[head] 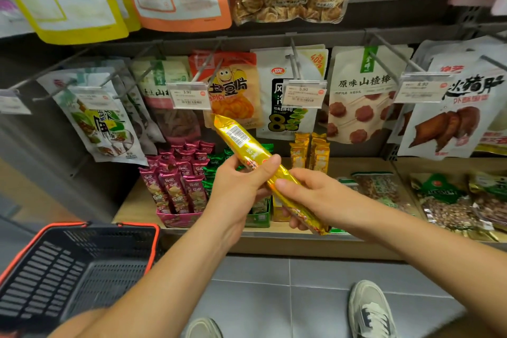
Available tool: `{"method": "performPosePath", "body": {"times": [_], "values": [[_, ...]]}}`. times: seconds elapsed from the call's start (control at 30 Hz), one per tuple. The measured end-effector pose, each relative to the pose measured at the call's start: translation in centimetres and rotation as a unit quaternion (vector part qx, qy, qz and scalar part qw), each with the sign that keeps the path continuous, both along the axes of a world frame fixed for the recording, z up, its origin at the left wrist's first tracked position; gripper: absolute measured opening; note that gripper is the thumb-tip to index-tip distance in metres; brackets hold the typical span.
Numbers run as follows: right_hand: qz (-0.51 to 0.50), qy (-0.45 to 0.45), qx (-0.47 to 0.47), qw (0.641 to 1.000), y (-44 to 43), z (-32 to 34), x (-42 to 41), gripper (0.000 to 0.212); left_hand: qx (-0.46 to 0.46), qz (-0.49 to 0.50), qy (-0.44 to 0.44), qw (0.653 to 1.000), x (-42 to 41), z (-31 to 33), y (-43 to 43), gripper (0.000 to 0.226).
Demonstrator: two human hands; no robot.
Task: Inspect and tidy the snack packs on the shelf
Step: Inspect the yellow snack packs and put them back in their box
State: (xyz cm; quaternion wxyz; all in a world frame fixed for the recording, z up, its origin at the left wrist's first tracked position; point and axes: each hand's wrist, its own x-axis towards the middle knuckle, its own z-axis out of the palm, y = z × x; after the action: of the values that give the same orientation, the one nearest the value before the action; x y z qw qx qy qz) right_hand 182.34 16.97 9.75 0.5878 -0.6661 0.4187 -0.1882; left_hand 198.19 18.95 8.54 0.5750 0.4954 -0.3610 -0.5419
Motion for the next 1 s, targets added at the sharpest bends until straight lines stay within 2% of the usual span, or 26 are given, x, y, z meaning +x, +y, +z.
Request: {"method": "performPosePath", "body": {"times": [0.1, 0.2, 0.33, 0.43, 0.5, 0.57, 0.63, 0.67, 0.7, 0.73, 0.87, 0.9, 0.93, 1.0], "values": [[0.040, -0.018, 0.045, 0.998, -0.2, 0.4, -0.7, 0.023, -0.022, 0.033, 0.011, 0.999, 0.7, 0.3, -0.2, 0.047], [0.059, -0.042, 0.081, 0.994, -0.4, 0.7, -1.5, 0.038, -0.036, 0.055, 0.062, 0.996, 1.6, 0.6, -0.5, 0.038], [0.081, -0.038, 0.072, 0.993, -0.6, 0.8, -2.0, 0.042, -0.015, 0.041, 0.108, 0.993, 1.9, 0.0, -0.8, 0.017], [0.107, -0.018, 0.044, 0.993, -0.7, 0.9, -2.2, 0.044, 0.021, 0.035, 0.140, 0.989, 2.1, -0.3, -1.1, 0.011], [0.116, 0.046, -0.062, 0.990, -0.3, 1.0, -2.2, 0.045, 0.053, 0.032, 0.123, 0.990, 2.3, -0.5, -1.2, 0.017], [0.111, 0.149, -0.226, 0.956, 0.2, 1.1, -2.1, 0.051, 0.081, 0.021, 0.065, 0.994, 2.4, -0.7, -1.3, 0.026], [0.136, 0.271, -0.374, 0.876, 0.6, 1.3, -1.8, 0.060, 0.096, 0.009, 0.028, 0.995, 2.5, -0.8, -1.2, 0.027], [0.156, 0.319, -0.423, 0.834, 0.8, 1.5, -1.6, 0.062, 0.102, 0.009, 0.026, 0.994, 2.6, -0.8, -1.2, 0.023], [0.172, 0.340, -0.451, 0.807, 1.1, 1.6, -1.5, 0.062, 0.109, 0.014, 0.029, 0.994, 2.7, -0.8, -1.3, 0.017], [0.186, 0.329, -0.479, 0.792, 1.4, 1.7, -1.5, 0.060, 0.118, 0.021, 0.035, 0.992, 2.8, -0.8, -1.3, 0.012], [0.156, 0.155, -0.615, 0.757, 1.7, 1.1, -2.2, 0.040, 0.136, 0.029, 0.069, 0.988, 3.2, -0.6, -1.4, 0.011], [0.151, 0.140, -0.613, 0.763, 1.6, 0.8, -2.3, 0.042, 0.136, 0.029, 0.079, 0.987, 3.2, -0.6, -1.3, 0.011], [0.141, 0.122, -0.590, 0.785, 1.5, 0.5, -2.3, 0.042, 0.135, 0.029, 0.091, 0.986, 3.2, -0.5, -1.3, 0.010], [0.086, 0.057, -0.472, 0.875, 1.5, -0.2, -2.5, 0.037, 0.127, 0.035, 0.118, 0.984, 3.2, -0.2, -1.2, 0.011]]}}
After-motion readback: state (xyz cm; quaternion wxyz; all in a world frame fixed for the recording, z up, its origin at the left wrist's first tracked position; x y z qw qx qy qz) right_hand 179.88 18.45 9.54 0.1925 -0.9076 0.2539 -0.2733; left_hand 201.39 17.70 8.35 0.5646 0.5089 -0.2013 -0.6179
